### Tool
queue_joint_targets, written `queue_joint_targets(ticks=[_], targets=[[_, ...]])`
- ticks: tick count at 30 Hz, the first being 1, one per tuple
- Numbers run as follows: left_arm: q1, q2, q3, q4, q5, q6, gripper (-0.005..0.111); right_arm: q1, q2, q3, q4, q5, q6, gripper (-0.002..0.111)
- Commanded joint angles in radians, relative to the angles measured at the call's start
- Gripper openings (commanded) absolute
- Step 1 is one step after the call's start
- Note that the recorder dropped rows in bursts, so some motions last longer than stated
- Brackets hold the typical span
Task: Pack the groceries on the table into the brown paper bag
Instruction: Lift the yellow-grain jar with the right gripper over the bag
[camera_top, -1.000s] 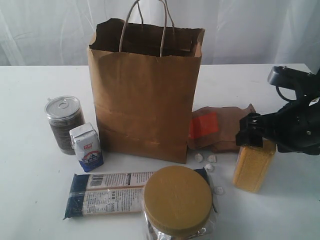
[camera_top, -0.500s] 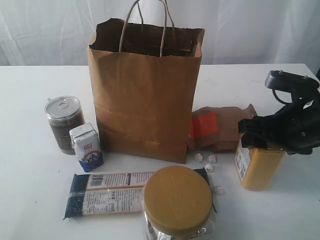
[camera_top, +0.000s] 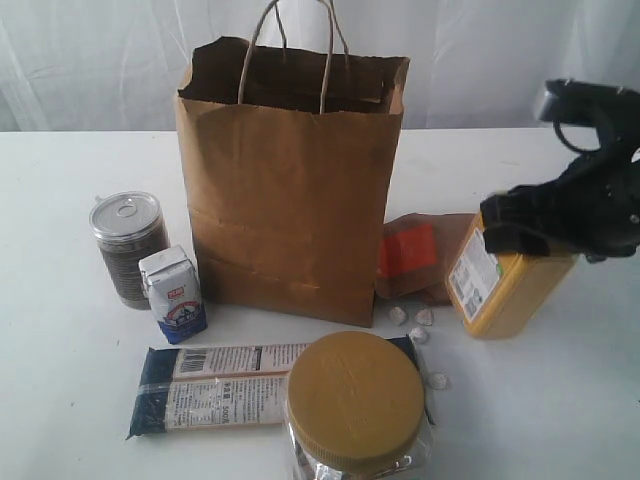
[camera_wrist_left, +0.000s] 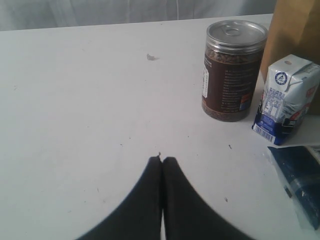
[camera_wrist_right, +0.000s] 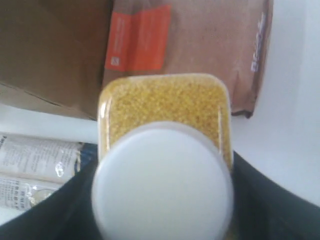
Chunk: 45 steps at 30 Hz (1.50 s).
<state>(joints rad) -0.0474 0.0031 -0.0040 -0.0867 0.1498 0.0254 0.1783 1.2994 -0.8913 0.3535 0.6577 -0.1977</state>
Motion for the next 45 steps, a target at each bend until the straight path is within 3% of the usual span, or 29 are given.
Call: queue_joint_targets(ticks=[1,13,19,33,45], targets=[[-0.004,-0.003,0.004,-0.009,0.000,0.000,0.000,0.000,-0.069,-0.120,0.010,0.067,-0.047,0.000],[-0.004,-0.003,0.004,-0.009,0.000,0.000,0.000,0.000,-0.089,-0.558,0.015,0.235,-0.117,0.000],[-0.004,-0.003,0.004,-0.009,0.000,0.000,0.000,0.072,-0.047,-0.681,0.013,0.238,-0.119,0.000],[-0.004,-0.003,0.004,-0.009,0.000,0.000,0.000,0.261,0.152,-0.784,-0.051,0.155,-0.112,0.000],[-0.004,-0.003,0.004,-0.009,0.000,0.000,0.000,0.279,0.275,-0.833,-0.060,0.182,-0.086,0.000]])
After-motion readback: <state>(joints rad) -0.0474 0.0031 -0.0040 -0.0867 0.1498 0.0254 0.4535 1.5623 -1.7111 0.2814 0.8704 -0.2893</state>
